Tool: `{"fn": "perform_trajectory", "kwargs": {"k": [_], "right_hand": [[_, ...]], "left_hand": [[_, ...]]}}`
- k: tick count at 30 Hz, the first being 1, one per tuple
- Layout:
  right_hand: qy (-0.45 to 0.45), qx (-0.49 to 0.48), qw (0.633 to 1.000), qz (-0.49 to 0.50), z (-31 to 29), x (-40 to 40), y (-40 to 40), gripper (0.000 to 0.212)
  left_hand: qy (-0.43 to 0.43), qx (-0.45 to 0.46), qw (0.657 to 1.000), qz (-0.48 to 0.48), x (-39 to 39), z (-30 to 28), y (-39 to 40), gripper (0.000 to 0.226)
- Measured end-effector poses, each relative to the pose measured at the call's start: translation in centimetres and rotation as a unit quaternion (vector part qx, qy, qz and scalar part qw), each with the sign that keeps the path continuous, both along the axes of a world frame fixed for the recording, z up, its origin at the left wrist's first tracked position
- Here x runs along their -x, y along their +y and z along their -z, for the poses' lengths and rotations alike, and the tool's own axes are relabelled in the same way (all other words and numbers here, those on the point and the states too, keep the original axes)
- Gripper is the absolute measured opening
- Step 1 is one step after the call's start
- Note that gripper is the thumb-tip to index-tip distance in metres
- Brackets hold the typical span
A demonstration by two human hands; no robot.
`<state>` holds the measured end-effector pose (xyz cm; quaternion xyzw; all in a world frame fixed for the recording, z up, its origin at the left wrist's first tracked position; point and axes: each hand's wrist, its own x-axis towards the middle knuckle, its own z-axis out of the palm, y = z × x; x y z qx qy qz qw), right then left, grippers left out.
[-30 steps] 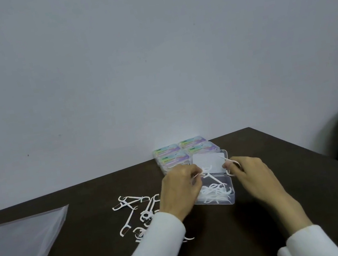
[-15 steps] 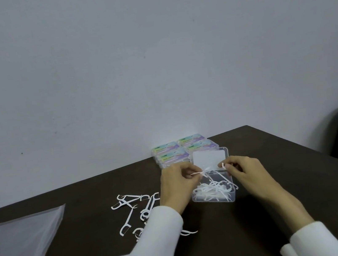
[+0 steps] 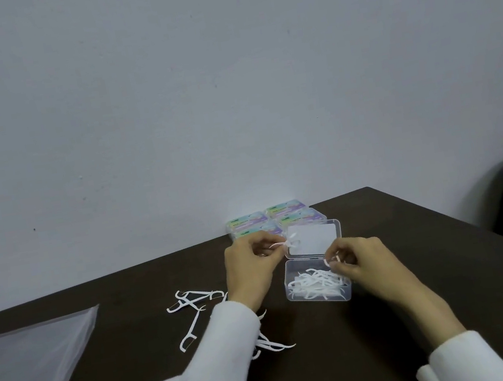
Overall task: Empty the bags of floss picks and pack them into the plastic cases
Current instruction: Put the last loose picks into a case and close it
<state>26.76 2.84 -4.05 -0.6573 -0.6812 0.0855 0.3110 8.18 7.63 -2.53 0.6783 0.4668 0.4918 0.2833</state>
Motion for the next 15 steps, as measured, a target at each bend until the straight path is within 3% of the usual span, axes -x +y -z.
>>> {"fn": "perform_trajectory", "kwargs": {"k": [7, 15], "right_hand": [[-0.091, -0.01, 0.996, -0.003, 0.1, 0.9, 0.0, 0.011], [-0.119, -0.009, 0.993, 0.012, -0.3, 1.9, -0.3, 0.016]], "left_hand": [[-0.031, 0.006, 0.999, 0.007, 0.3, 0.2, 0.3, 0.009], [-0.047, 0.015, 0.999, 0.014, 0.5, 0.2, 0.4, 0.013]]}}
